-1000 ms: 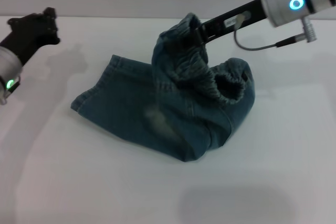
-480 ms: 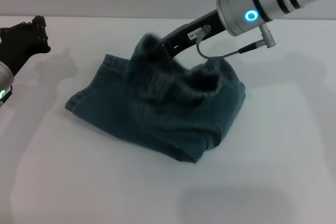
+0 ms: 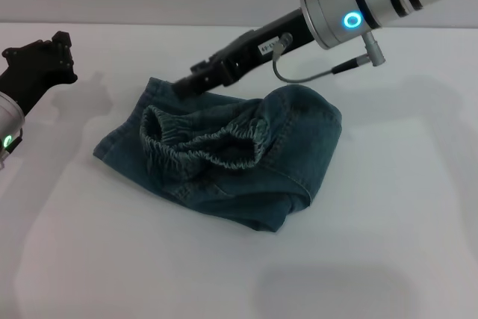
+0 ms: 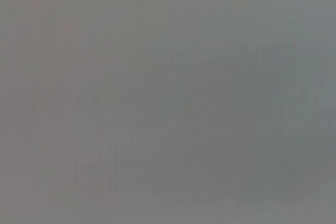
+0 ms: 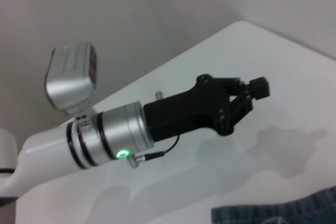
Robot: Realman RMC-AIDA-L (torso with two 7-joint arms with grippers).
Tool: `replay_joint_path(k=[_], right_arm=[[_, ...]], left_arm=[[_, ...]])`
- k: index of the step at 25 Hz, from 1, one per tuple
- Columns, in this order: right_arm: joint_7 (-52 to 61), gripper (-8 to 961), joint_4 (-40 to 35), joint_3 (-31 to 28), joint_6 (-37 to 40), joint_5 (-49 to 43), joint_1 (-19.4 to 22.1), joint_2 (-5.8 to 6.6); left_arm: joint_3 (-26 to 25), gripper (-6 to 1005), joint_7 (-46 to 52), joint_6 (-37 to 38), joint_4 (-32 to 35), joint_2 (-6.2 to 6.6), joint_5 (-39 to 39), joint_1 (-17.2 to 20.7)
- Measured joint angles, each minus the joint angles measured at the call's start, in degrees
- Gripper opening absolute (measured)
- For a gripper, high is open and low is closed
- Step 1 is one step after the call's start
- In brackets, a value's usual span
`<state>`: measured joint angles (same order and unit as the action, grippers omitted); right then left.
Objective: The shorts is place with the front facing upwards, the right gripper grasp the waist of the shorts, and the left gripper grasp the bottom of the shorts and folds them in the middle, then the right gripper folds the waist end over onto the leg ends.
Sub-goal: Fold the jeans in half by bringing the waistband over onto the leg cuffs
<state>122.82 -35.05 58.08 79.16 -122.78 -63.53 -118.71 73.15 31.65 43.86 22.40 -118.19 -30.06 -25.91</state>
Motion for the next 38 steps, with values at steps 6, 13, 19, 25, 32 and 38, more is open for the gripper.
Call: replay_joint_path(k=[6,13,19,25,32,38], right_arm=[[1.44,547,-1.08,0.54,7.33,-2.84,0.66,0.42],[3.07,548,-4.21,0.73,19.45,-6.33,2.83,0.91],[3.88,547,-3.73,1.09,23.1,-13.08,3.42,0.3],[4.04,547,-2.48,3.19,18.98,-14.53,4.48,0.11],[4.09,548,-2.15,5.18,14.33,-14.82,5.17,-0.09],[3.84,548,-2.66,4.87,10.88,-14.35,5.27,-0.12]], left_arm=[[-0.07,20,-0.02,0.0,-0.17,0.1,-0.04,-0.14],[-0.11,20,-0.01,0.0,-0.18,0.02,0.0,-0.38],[-0.03,20,0.3,0.0,-0.25,-0.1,0.01,-0.46],[-0.12,19,0.7,0.95,-0.26,-0.19,0.01,-0.42],[0.04,19,1.36,1.61,-0.26,-0.23,0.0,-0.06],[0.13,19,1.4,1.61,-0.78,-0.28,0.0,-0.03]])
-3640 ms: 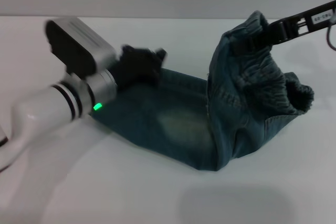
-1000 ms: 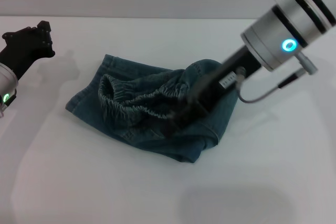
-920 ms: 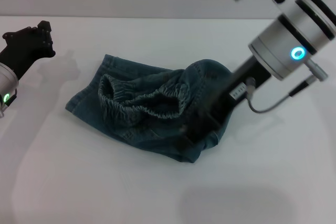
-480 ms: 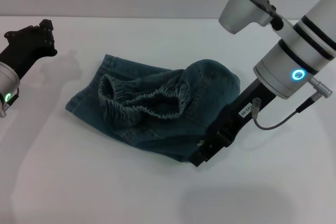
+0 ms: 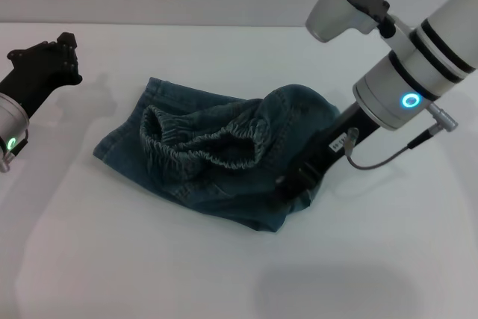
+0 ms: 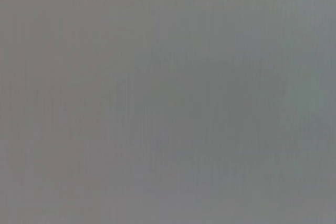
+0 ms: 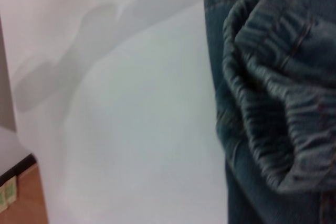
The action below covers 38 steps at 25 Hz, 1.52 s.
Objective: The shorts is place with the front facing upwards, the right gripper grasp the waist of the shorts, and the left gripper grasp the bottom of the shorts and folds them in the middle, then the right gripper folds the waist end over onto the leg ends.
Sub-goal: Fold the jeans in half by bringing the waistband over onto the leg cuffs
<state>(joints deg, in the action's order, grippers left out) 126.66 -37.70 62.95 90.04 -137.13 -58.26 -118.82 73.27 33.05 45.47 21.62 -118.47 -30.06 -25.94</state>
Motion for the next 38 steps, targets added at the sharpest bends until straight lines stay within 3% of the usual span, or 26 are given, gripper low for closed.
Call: replay_joint_path(k=[13,23,29,32,38], right_arm=[[-1.98,548,-2.09,-0.28,-8.85,5.61,-0.26,0.11],[-9.83,547,-0.79,-0.36,-18.83,16.61,1.68,0.41],[-10.73,547,-3.93,-0.38,-15.51,17.92,3.51,0.27],[-15.05,548,-7.92,-0.12,-11.61,24.06,6.49,0.04],[-17.39,547,-4.08,0.39,-3.82,28.93,6.19,0.38]], left_arm=[[-0.22,19,0.0,0.06,-1.58,0.11,0.0,-0.38],[-0.24,20,-0.58,-0.03,-1.58,0.28,0.0,-0.34],[-0.25,20,-0.62,-0.31,-1.58,0.35,0.0,0.01],[-0.31,20,-0.62,-0.41,-1.58,0.36,0.0,0.07],[-0.33,20,-0.62,-0.45,-1.58,0.36,0.0,0.1]])
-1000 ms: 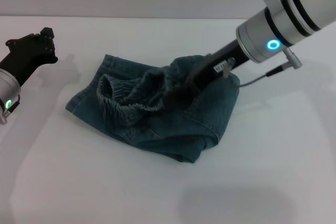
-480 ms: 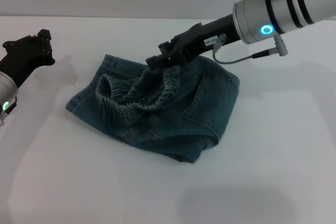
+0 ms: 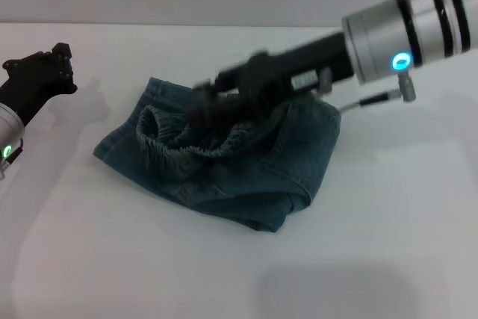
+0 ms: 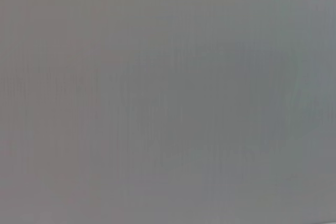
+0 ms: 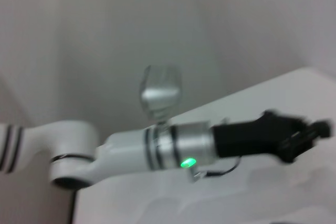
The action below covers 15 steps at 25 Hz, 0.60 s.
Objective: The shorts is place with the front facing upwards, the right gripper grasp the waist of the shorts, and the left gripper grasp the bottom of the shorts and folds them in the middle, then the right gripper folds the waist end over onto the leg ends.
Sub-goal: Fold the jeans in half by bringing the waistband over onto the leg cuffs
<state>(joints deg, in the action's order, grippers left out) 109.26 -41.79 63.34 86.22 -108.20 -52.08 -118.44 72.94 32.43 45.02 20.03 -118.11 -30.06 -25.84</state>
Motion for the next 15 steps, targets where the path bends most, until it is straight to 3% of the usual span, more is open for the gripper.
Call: replay_joint_path(k=[7,15], right_arm=[[-0.05,548,8.76,1.3,1.02,-1.86,-1.4,-0.04],[-0.13,548,12.99,3.77,-2.46,-4.97,-1.93,-0.31]], left_arm=[[0.0,20,0.0,0.32,0.0,-0.2,0.0,0.0],[0.06,19,0.35,0.45,0.0,-0.4,0.0,-0.2]])
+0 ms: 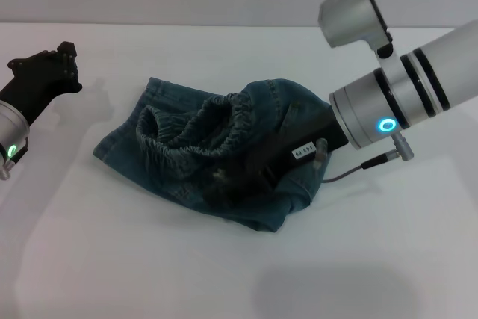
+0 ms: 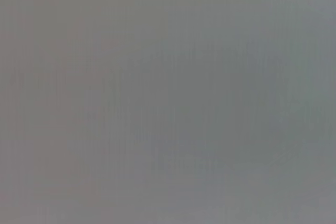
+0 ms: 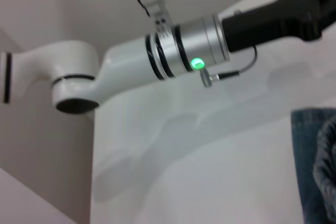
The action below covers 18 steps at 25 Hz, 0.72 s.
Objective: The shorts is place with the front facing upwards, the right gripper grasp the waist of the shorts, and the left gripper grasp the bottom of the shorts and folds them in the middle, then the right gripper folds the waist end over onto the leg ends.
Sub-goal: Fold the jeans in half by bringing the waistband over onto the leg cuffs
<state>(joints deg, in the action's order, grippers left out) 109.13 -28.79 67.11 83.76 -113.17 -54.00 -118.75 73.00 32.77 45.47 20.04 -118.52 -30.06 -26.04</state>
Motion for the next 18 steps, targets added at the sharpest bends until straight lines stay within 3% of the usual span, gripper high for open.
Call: replay_joint_path(k=[5,18], right_arm=[[0.24,547,1.24,0.04,-2.32,-2.16,-0.13,-0.03],[-0.52,547,3.04,0.64,-16.82,-1.71,-0.82,-0.29]], left_arm=[[-0.01,19,0.19,0.06,0.0,-0.08,0.0,0.2],[-0.02,20,0.27,1.03,-1.46,-0.14,0.0,0.09]])
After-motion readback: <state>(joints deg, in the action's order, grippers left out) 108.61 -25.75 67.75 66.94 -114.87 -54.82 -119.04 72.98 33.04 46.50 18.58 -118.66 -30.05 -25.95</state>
